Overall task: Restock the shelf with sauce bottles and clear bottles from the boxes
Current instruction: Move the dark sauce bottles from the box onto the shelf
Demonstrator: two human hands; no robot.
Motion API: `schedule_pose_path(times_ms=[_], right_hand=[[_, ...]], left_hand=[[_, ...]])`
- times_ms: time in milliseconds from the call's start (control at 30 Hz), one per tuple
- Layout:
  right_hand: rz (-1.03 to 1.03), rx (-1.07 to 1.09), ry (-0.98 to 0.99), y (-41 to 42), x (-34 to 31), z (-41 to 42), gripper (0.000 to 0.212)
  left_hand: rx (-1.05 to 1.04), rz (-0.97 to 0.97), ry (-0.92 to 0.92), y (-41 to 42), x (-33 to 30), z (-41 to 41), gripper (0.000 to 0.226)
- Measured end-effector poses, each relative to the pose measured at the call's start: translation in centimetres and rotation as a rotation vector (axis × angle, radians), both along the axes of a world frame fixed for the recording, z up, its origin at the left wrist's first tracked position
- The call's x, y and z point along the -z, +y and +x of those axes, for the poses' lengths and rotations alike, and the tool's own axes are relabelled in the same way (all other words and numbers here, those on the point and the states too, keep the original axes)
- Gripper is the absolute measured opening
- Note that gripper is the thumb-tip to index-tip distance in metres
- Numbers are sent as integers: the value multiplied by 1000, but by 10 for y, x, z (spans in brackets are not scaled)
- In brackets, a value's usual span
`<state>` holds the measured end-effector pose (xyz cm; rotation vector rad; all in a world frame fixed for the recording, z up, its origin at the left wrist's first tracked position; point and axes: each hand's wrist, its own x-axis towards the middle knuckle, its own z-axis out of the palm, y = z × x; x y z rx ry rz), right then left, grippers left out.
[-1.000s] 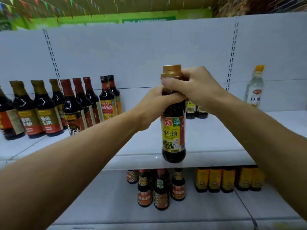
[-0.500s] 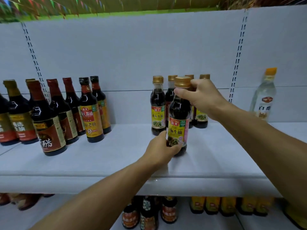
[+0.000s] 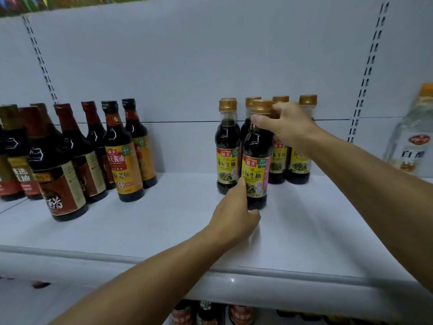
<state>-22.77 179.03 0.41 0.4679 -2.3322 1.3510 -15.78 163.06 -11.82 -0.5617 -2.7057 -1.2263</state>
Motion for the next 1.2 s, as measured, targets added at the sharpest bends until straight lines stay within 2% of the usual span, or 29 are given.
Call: schedule_pose_path(times_ms=[200,500,700,867,1200], right_hand=[[2,14,-15,4,-2,-17,8],[34,-28,-19,-2,-3,-34,9],[49,-10,-2,0,-1,-37,10],[77,56,80,5,0,-38,29],[95,125,76,-1,-1,-47,28]], left_hand=[[64,-266,140,19,1,0,85],[85,-421,91,23,4,-12,83],[88,-444,70,26,4,-18,83],[91,-444,11,30,7,-24,81],[64,-465,-23,39,9,-31,83]])
